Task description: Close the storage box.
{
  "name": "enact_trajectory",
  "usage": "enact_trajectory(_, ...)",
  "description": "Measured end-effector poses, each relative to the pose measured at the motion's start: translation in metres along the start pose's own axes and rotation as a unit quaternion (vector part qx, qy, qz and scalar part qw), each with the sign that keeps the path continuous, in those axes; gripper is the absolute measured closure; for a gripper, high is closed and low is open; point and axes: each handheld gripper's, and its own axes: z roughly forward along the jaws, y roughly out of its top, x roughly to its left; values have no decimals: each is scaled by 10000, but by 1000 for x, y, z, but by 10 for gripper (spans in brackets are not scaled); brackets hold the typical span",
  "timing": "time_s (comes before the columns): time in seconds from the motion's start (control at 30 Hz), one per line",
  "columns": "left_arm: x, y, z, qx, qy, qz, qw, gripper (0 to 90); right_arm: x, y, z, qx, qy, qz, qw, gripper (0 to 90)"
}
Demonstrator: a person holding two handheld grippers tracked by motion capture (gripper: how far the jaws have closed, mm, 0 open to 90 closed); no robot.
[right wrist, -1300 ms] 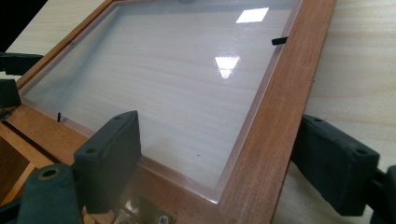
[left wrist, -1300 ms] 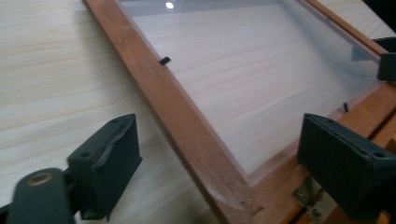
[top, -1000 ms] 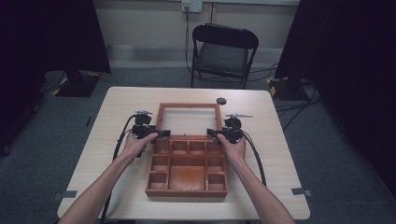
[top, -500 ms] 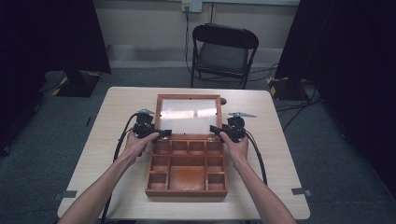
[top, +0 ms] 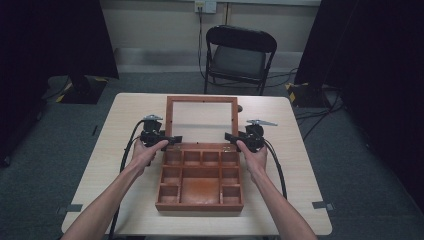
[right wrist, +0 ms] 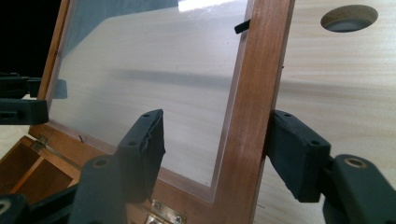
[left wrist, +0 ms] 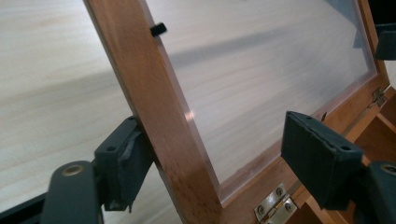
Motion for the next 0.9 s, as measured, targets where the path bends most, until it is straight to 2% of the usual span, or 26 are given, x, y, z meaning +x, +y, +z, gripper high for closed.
enact_trajectory(0.17, 0, 3, -8, -183, -30, 17, 9998, 336, 2, 2, -5, -33, 41, -21, 10000, 400)
enact_trajectory(0.27, 0, 4, -10, -165, 16, 87, 9998, 354, 2, 2, -7, -49, 47, -76, 9999, 413)
enact_trajectory(0.43, 0, 4, -12, -206, 70, 94, 9997, 416, 4, 2, -9, -72, 27, -91, 9999, 424)
enact_trajectory(0.57, -2, 3, -13, -272, 112, 91, 9995, 423, 4, 2, -10, -122, 40, -81, 9999, 425)
enact_trajectory(0.77, -2, 4, -17, -302, 58, 124, 9995, 447, 5, 3, -12, -132, 51, -67, 9999, 432)
enact_trajectory(0.9, 0, 4, -21, -312, -66, 153, 9994, 454, 7, 4, -14, -145, 67, -70, 9998, 427)
